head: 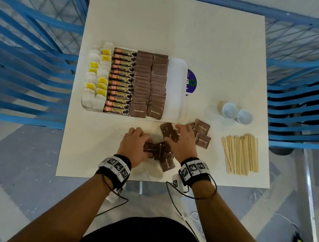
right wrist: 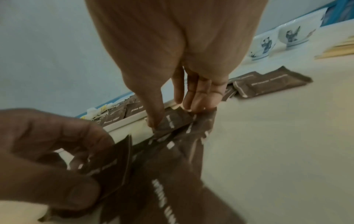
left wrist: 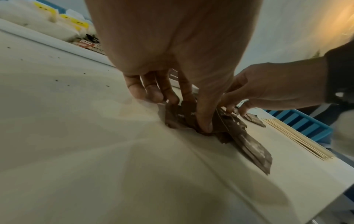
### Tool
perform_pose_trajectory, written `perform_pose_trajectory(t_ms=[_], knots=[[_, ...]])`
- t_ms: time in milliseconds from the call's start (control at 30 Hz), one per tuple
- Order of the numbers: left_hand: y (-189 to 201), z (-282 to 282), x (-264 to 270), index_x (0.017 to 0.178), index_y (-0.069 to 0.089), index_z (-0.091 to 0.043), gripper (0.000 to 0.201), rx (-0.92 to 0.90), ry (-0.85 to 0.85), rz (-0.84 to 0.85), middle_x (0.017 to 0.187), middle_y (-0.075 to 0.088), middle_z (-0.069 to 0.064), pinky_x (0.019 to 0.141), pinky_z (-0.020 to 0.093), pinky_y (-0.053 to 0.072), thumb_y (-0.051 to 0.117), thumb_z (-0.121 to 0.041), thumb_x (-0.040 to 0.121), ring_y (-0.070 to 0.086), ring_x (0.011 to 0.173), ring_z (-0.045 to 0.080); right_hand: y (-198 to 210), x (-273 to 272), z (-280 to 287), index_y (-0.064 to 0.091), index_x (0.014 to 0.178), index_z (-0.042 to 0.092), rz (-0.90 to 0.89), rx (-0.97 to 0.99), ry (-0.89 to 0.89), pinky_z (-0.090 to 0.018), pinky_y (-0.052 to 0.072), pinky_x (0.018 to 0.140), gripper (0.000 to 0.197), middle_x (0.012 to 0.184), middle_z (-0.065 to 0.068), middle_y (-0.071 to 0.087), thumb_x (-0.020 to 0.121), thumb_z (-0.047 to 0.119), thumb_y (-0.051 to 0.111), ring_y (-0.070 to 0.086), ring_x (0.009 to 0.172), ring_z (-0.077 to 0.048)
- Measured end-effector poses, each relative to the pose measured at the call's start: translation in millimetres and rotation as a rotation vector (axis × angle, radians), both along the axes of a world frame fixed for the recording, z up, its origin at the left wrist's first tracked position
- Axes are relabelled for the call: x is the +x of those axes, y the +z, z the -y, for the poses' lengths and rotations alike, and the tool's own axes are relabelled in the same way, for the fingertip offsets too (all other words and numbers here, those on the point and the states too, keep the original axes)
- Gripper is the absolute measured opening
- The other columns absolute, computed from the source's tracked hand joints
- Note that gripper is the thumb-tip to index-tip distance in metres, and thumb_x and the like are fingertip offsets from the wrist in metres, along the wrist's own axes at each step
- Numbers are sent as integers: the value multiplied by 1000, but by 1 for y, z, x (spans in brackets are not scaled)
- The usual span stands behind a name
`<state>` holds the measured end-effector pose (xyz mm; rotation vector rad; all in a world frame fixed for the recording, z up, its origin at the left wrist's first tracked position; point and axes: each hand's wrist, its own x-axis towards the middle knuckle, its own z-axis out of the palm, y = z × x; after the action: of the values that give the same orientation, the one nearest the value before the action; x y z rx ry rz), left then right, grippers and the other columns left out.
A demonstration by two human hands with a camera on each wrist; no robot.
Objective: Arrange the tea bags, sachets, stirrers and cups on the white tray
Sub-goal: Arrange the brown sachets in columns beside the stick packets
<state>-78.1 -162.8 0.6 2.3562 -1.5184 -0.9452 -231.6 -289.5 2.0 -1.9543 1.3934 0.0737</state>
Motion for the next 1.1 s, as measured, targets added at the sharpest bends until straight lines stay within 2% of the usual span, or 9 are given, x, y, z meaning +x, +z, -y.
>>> perform_pose_trajectory(t_ms=[200, 333, 433, 500, 667, 800, 900, 967, 1100], knots=[[1, 7, -7, 109, 63, -16, 39, -25, 17, -52, 111, 60, 3, 91, 39, 44, 81, -34, 79, 49, 106, 26, -2, 20, -7, 53, 129, 10, -5, -6, -113, -39, 39, 110, 59, 134, -14, 49, 80, 25, 81, 45, 125, -30], [2, 9, -9, 117, 62, -13, 41, 4, 102, -134, 113, 65, 7, 95, 40, 45, 81, -24, 83, 51, 109, 27, -6, 28, -6, 59, 123, 6, -49, 13, -91, -29, 38, 99, 50, 123, -13, 58, 82, 24, 80, 49, 119, -28], [2, 11, -9, 121, 63, -11, 37, 35, 78, -147, 118, 65, 9, 98, 40, 45, 76, -14, 86, 50, 112, 29, -6, 28, -4, 65, 117, 7, -62, 22, -65, -21, 36, 87, 40, 114, -11, 61, 83, 24, 78, 56, 109, -25], [3, 10, -7, 119, 65, -11, 35, 39, 93, -168, 115, 64, 11, 97, 41, 47, 74, -6, 85, 54, 110, 30, -1, 27, -2, 68, 111, 7, -46, 30, -57, -24, 41, 87, 31, 109, -9, 65, 85, 23, 76, 59, 104, -24], [5, 6, 6, 113, 71, -9, 36, 3, 269, -293, 111, 66, 10, 93, 34, 54, 80, -1, 79, 64, 100, 25, 12, 19, 12, 72, 106, 10, 77, 111, -130, -14, 42, 76, 23, 99, 2, 72, 87, 24, 74, 62, 92, -12], [7, 3, 25, 115, 73, -13, 31, 14, 405, -351, 106, 65, 4, 87, 26, 43, 75, -7, 84, 57, 95, 18, 21, 18, 23, 72, 107, 11, 156, 168, -142, -26, 50, 82, 24, 99, 1, 73, 90, 28, 72, 66, 93, -16], [12, 6, 34, 86, 72, -15, 12, 2, 563, -479, 82, 66, 5, 72, 30, 44, 71, -3, 85, 59, 81, 26, 27, 22, 30, 71, 105, 13, 210, 216, -151, -35, 56, 88, 18, 96, 1, 73, 95, 27, 65, 68, 91, -16], [16, 11, 36, 83, 71, -11, 16, -29, 715, -628, 81, 66, 9, 69, 31, 48, 70, 5, 85, 59, 79, 25, 33, 28, 35, 71, 103, 12, 246, 241, -141, -41, 57, 90, 17, 94, -3, 74, 98, 24, 60, 69, 91, -20], [23, 26, 38, 96, 72, -6, 24, -77, 907, -887, 100, 73, 15, 95, 51, 56, 63, 14, 87, 68, 99, 35, 43, 36, 40, 73, 102, 12, 305, 285, -69, -39, 58, 87, 16, 91, -4, 74, 99, 21, 60, 69, 89, -24]])
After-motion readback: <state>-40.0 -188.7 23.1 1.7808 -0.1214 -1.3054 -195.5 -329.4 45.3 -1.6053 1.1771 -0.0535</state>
